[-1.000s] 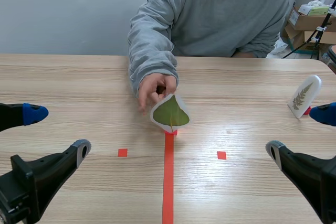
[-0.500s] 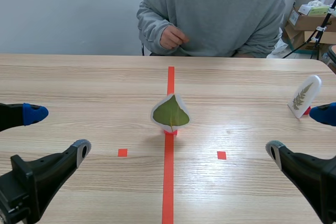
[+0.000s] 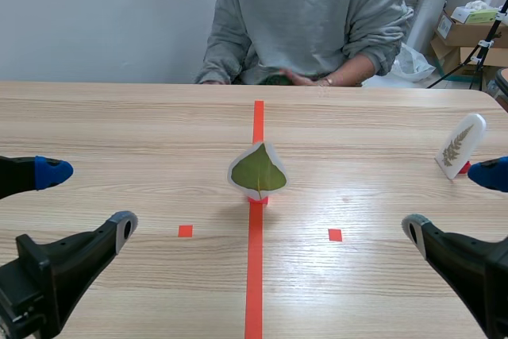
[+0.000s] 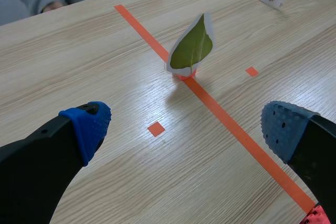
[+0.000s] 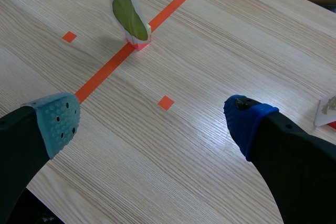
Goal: Do the leaf sorting experiment
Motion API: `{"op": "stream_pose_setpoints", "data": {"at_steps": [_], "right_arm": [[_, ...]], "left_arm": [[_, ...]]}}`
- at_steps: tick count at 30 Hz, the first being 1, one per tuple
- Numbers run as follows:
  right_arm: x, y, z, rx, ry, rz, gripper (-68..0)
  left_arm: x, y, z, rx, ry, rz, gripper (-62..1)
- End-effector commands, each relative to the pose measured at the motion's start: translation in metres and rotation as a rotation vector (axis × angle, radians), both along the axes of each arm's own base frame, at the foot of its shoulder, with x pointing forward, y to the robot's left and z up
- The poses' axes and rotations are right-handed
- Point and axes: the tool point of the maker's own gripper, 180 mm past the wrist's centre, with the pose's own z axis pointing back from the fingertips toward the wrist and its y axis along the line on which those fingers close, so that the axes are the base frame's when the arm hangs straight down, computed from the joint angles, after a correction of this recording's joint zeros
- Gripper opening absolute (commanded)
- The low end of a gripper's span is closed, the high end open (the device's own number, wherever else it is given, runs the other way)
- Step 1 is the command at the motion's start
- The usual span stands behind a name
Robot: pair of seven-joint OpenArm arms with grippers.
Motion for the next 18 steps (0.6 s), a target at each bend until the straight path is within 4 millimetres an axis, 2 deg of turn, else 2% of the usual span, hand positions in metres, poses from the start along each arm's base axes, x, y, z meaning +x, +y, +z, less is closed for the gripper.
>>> {"op": "stream_pose_setpoints", "data": {"at_steps": [1,18], "right_arm": [[0.0036,0.0021,0.0080,0.010,-0.029,0.008,-11.3],[0.0036,0.0022,0.0081,0.011,-0.029,0.008,-11.3]], "left_arm": [[0.0015,-0.0029,0.0084,-0.018,-0.024,-0.002,0.2],[0.0019,-0.0033,0.0082,-0.036,-0.021,0.019,0.2]]}}
